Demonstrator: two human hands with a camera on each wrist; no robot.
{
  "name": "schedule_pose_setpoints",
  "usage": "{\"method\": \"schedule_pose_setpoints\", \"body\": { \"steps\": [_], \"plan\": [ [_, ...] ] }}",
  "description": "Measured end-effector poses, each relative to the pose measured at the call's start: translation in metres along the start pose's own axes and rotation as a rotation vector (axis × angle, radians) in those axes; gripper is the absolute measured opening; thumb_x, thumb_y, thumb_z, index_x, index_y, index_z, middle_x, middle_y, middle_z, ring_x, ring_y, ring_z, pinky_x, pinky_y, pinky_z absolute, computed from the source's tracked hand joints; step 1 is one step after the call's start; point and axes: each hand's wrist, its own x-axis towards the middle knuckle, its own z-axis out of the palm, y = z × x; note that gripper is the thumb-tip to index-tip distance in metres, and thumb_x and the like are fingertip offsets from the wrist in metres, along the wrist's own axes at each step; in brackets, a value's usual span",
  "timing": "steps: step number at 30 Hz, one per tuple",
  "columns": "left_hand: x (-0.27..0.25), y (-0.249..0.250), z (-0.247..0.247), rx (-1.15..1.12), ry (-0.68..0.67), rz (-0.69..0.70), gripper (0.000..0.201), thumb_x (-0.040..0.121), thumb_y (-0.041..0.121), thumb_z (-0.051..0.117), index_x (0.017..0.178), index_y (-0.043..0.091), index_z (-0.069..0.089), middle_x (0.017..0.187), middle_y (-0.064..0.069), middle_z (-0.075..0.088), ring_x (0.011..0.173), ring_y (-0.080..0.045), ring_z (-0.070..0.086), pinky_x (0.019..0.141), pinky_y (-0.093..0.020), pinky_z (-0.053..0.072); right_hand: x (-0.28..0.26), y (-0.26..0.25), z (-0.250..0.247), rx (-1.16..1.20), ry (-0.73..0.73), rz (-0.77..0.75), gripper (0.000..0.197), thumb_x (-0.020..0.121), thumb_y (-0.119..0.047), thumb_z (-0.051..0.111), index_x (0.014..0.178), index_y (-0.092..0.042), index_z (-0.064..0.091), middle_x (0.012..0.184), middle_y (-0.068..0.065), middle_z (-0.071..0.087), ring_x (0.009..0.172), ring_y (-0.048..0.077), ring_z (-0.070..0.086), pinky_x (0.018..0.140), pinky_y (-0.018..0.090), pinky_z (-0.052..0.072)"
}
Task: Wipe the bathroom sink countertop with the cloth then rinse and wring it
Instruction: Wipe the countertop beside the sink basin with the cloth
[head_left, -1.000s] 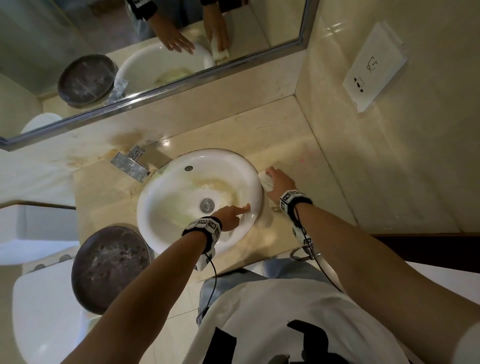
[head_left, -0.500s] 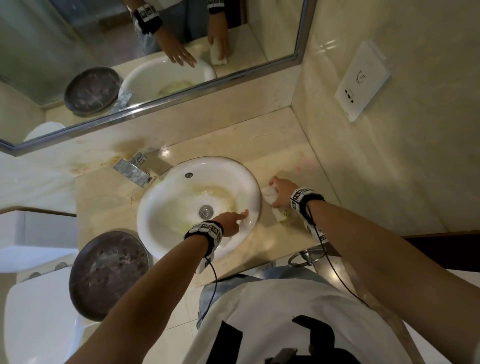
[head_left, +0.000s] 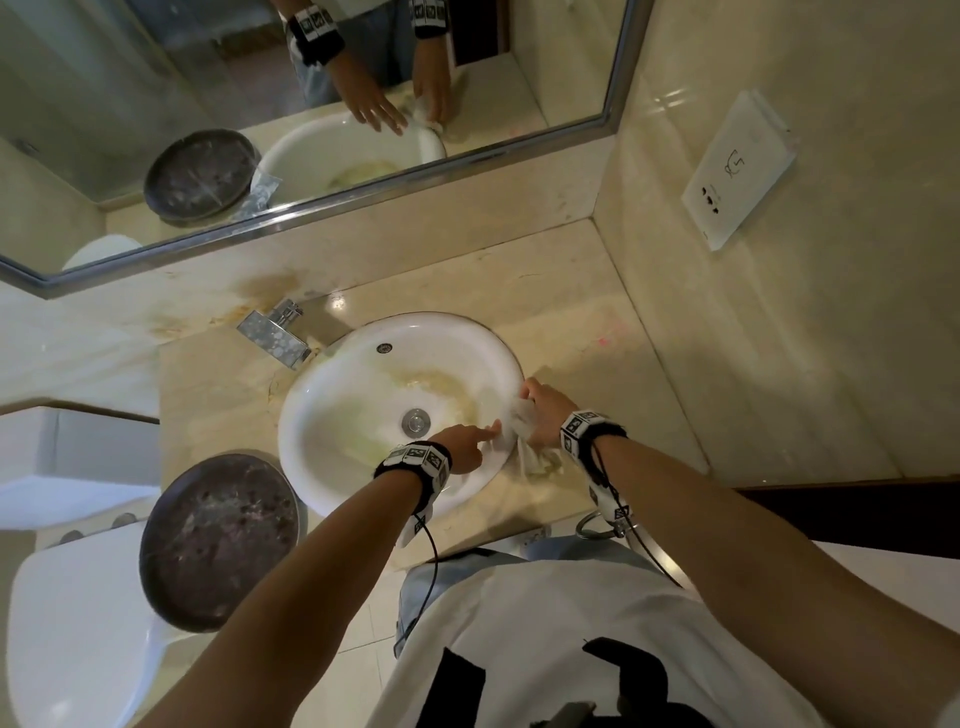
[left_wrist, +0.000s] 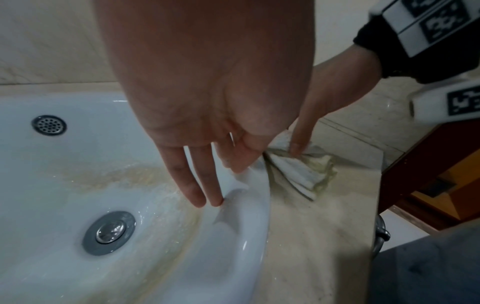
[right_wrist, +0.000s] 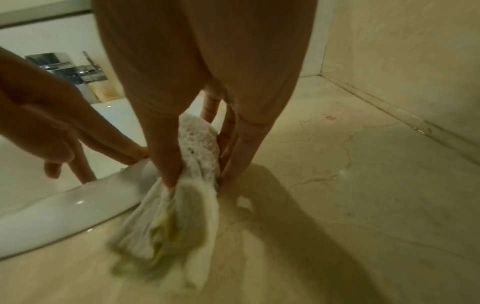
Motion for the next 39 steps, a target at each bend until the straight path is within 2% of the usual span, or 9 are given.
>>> {"method": "schedule_pose_setpoints", "body": {
  "steps": [4, 9, 14, 16, 20, 24, 29, 33, 39],
  "plan": [
    [0.000, 0.000, -0.002, 0.002, -0.009, 0.007, 0.073, 0.092, 0.007, 0.040, 0.154, 0.044, 0.025, 0.153, -0.008, 0.045, 0.130, -0.028, 0.052, 0.095, -0.033, 0.047, -0.011, 0.012, -0.014, 0.061, -0.104, -0.058, 0.071, 0.063, -0.012, 0.086, 0.121, -0.025, 0.047, 0.113, 0.002, 0.061, 0.098, 0.023, 0.062, 0.082, 0.041, 0.059],
    [0.000, 0.000, -0.001, 0.005, -0.015, 0.012, 0.077, 0.091, 0.005, 0.038, 0.154, 0.046, 0.023, 0.152, -0.007, 0.046, 0.125, -0.028, 0.055, 0.092, -0.031, 0.048, -0.001, 0.048, -0.066, 0.244, 0.226, 0.039, 0.070, 0.065, -0.016, 0.088, 0.123, -0.019, 0.050, 0.121, 0.009, 0.057, 0.104, 0.029, 0.060, 0.079, 0.031, 0.048],
    [-0.002, 0.002, 0.002, 0.024, 0.000, 0.010, 0.079, 0.091, 0.004, 0.037, 0.156, 0.043, 0.017, 0.154, -0.009, 0.042, 0.128, -0.029, 0.053, 0.092, -0.031, 0.047, 0.004, 0.086, -0.115, 0.080, 0.529, 0.250, 0.066, 0.075, -0.026, 0.082, 0.131, -0.020, 0.047, 0.124, 0.014, 0.046, 0.108, 0.034, 0.056, 0.087, 0.039, 0.050],
    [-0.004, 0.000, 0.005, 0.019, 0.017, -0.007, 0.075, 0.092, 0.005, 0.037, 0.156, 0.041, 0.021, 0.157, -0.006, 0.039, 0.134, -0.027, 0.048, 0.101, -0.032, 0.044, 0.004, 0.095, -0.120, -0.053, 0.511, 0.301, 0.061, 0.080, -0.022, 0.075, 0.133, -0.020, 0.046, 0.126, 0.015, 0.046, 0.113, 0.037, 0.055, 0.091, 0.043, 0.052],
    [-0.009, -0.006, 0.018, -0.022, 0.055, -0.048, 0.064, 0.097, 0.010, 0.036, 0.154, 0.038, 0.031, 0.152, -0.007, 0.046, 0.133, -0.027, 0.049, 0.109, -0.034, 0.039, 0.015, 0.106, -0.110, -0.094, 0.468, 0.222, 0.059, 0.080, -0.006, 0.064, 0.138, -0.016, 0.052, 0.132, 0.016, 0.053, 0.124, 0.036, 0.053, 0.104, 0.039, 0.048],
    [-0.019, -0.005, 0.026, -0.056, 0.068, -0.063, 0.063, 0.097, 0.009, 0.034, 0.154, 0.035, 0.032, 0.146, -0.011, 0.052, 0.129, -0.030, 0.052, 0.106, -0.033, 0.038, 0.018, 0.109, -0.105, -0.028, 0.473, 0.209, 0.063, 0.076, -0.010, 0.070, 0.136, -0.017, 0.054, 0.131, 0.015, 0.058, 0.120, 0.035, 0.057, 0.100, 0.037, 0.051],
    [-0.014, -0.003, 0.021, -0.065, 0.063, -0.063, 0.062, 0.096, 0.009, 0.037, 0.151, 0.037, 0.040, 0.137, -0.012, 0.059, 0.117, -0.030, 0.059, 0.098, -0.033, 0.045, 0.012, 0.099, -0.100, -0.073, 0.236, 0.040, 0.053, 0.075, -0.021, 0.080, 0.122, -0.017, 0.056, 0.117, 0.012, 0.062, 0.106, 0.034, 0.061, 0.085, 0.034, 0.050],
    [-0.014, -0.005, 0.018, -0.065, 0.041, -0.057, 0.064, 0.094, 0.005, 0.037, 0.148, 0.039, 0.044, 0.129, -0.011, 0.064, 0.106, -0.028, 0.064, 0.091, -0.033, 0.050, 0.002, 0.082, -0.068, -0.157, 0.141, -0.150, 0.050, 0.076, -0.037, 0.082, 0.114, -0.020, 0.056, 0.105, 0.002, 0.060, 0.095, 0.027, 0.059, 0.078, 0.031, 0.046],
    [-0.014, -0.010, 0.017, -0.062, 0.042, -0.049, 0.064, 0.095, 0.005, 0.035, 0.145, 0.042, 0.046, 0.134, -0.007, 0.062, 0.113, -0.027, 0.062, 0.098, -0.034, 0.048, -0.012, 0.062, -0.037, -0.154, 0.091, -0.283, 0.046, 0.078, -0.037, 0.080, 0.114, -0.020, 0.057, 0.098, -0.006, 0.055, 0.089, 0.020, 0.056, 0.074, 0.028, 0.043]
  ]
}}
